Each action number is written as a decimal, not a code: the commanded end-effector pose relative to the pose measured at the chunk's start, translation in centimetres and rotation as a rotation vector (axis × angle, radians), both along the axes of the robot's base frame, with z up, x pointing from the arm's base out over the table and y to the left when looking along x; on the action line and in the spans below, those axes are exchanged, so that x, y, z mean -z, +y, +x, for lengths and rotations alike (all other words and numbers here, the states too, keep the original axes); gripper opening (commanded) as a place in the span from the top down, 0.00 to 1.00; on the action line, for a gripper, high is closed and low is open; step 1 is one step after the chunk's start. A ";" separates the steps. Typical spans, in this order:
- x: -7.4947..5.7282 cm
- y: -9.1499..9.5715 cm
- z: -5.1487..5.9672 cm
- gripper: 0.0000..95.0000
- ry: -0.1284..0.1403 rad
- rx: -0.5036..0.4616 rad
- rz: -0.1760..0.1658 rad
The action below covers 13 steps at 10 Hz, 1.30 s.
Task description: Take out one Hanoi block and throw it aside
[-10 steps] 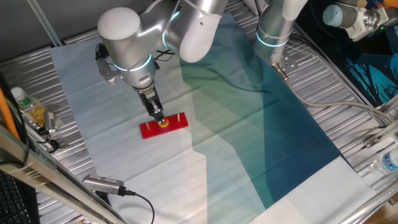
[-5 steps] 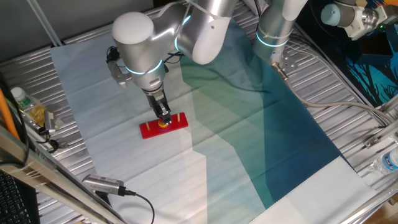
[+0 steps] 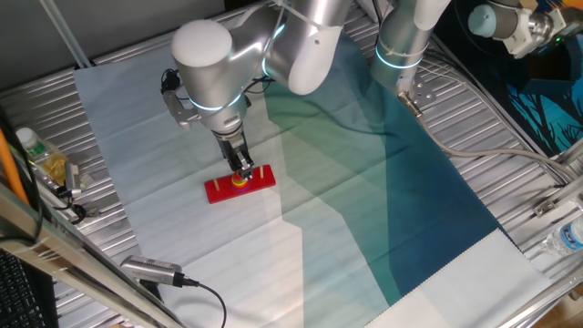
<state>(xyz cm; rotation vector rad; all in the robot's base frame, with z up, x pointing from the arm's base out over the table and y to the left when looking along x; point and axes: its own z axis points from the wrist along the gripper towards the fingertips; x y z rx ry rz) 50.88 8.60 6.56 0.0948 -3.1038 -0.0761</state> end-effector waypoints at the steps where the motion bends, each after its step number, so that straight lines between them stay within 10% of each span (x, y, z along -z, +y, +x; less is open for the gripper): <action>1: 0.0 -0.1 -0.1 0.60 -0.002 -0.001 0.001; 9: 0.1 -0.1 -0.1 0.60 -0.004 -0.003 -0.003; 10: 0.1 -0.1 -0.1 0.80 -0.004 -0.004 -0.004; 13: 0.4 -0.2 -0.2 0.80 -0.008 -0.003 -0.004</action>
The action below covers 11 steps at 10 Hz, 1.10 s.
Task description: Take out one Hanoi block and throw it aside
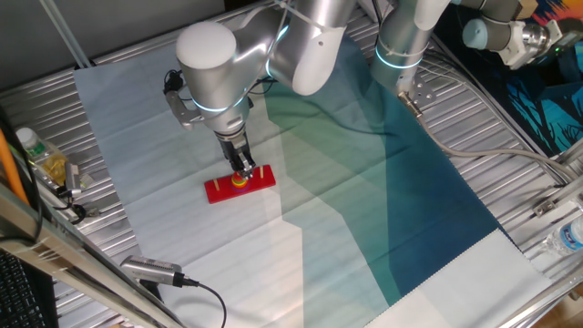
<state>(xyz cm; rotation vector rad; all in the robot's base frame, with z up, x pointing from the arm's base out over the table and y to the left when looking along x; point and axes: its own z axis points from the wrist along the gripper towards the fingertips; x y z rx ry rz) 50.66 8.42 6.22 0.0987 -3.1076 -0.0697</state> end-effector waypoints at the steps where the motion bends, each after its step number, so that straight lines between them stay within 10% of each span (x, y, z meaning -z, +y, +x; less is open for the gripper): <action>1: 0.0 0.0 0.0 0.80 -0.004 -0.001 -0.001; 11: 0.0 0.0 0.0 1.00 -0.009 0.012 -0.003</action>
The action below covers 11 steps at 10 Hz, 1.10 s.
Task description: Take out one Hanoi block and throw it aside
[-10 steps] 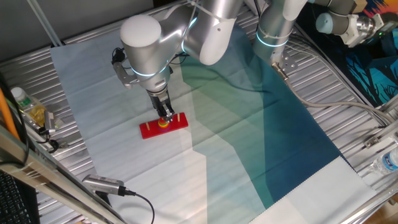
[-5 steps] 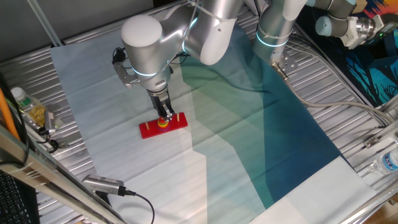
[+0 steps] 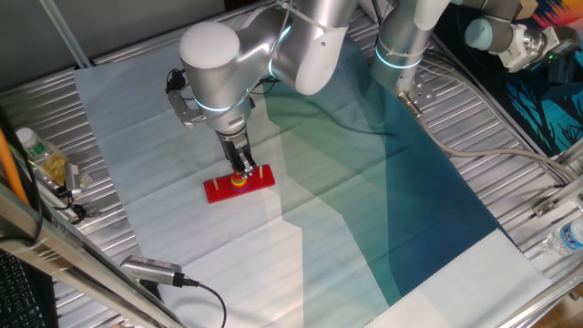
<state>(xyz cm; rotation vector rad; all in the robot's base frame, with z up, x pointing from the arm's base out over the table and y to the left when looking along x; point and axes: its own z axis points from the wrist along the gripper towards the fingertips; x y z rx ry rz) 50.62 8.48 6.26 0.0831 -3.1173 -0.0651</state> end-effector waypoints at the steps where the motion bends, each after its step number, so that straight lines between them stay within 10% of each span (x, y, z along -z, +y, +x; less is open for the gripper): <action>1: 0.0 0.0 0.0 1.00 0.000 0.004 0.000; 11: -1.4 0.1 -0.1 1.00 0.000 0.014 -0.016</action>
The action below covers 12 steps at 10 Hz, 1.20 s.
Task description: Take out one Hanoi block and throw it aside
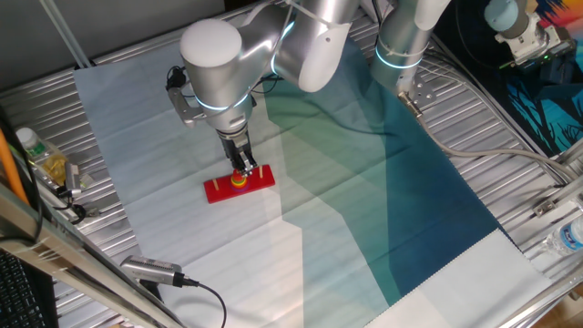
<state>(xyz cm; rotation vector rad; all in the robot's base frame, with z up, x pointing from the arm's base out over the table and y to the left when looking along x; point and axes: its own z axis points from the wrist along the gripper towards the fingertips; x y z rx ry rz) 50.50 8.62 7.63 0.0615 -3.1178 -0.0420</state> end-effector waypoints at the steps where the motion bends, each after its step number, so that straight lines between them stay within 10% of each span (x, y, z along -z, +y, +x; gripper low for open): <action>1: -0.4 0.0 0.0 1.00 0.000 0.000 -0.001; 12: -2.5 -3.5 1.3 1.00 0.014 -0.058 0.007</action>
